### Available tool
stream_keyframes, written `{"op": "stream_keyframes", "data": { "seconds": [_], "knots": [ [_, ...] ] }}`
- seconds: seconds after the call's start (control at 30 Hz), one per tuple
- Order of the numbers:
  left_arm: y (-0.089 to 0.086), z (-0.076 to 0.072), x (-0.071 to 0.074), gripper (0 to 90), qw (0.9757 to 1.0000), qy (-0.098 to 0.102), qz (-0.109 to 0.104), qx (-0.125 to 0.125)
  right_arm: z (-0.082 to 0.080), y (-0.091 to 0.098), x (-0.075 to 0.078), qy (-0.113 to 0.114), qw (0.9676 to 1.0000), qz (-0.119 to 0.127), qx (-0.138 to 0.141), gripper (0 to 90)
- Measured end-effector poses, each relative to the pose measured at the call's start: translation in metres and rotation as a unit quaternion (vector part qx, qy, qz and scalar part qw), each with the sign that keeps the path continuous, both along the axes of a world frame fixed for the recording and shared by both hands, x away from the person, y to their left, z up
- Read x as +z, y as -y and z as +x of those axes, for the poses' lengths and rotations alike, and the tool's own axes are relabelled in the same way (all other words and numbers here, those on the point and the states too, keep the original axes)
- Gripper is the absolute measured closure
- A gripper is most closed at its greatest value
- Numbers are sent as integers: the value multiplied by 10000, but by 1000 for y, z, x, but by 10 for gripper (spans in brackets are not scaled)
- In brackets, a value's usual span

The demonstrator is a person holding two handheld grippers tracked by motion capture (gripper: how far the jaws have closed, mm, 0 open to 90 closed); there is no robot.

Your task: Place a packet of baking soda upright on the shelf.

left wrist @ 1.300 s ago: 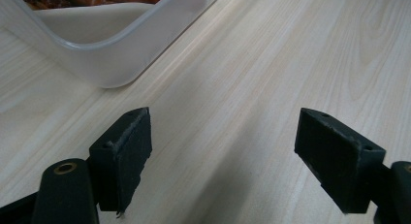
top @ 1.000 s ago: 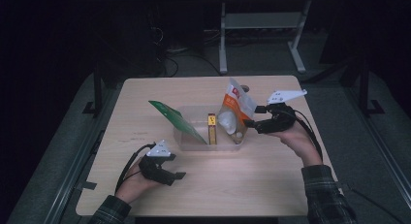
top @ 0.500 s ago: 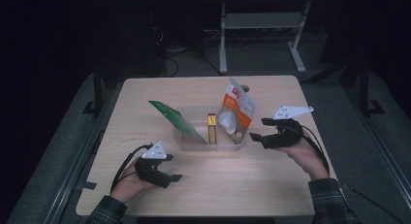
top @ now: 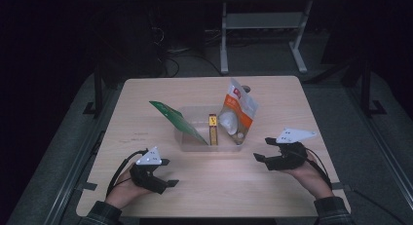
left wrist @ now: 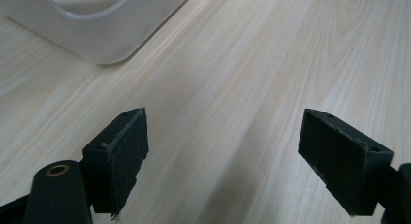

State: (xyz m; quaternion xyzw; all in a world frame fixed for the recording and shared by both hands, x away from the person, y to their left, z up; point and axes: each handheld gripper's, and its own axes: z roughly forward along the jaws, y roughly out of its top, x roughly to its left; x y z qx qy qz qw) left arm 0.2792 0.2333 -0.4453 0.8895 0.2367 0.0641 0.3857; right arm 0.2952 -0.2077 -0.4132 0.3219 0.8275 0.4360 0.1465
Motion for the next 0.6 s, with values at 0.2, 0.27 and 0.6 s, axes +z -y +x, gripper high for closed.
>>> {"op": "stream_keyframes", "data": {
  "seconds": [0.2, 0.27, 0.6],
  "knots": [
    [-1, -4, -3, 177, 10000, -50, -16, 15, -18, -2, -19, -168, 9998, -93, 47, 264],
    [0, -6, -5, 177, 10000, -71, -5, 16, -23, -2, -25, -261, 9995, -159, 81, 263],
    [5, -9, -7, 177, 9996, -109, 167, -220, -28, -12, -36, -438, 9975, -454, 322, 261]
  ]
}}
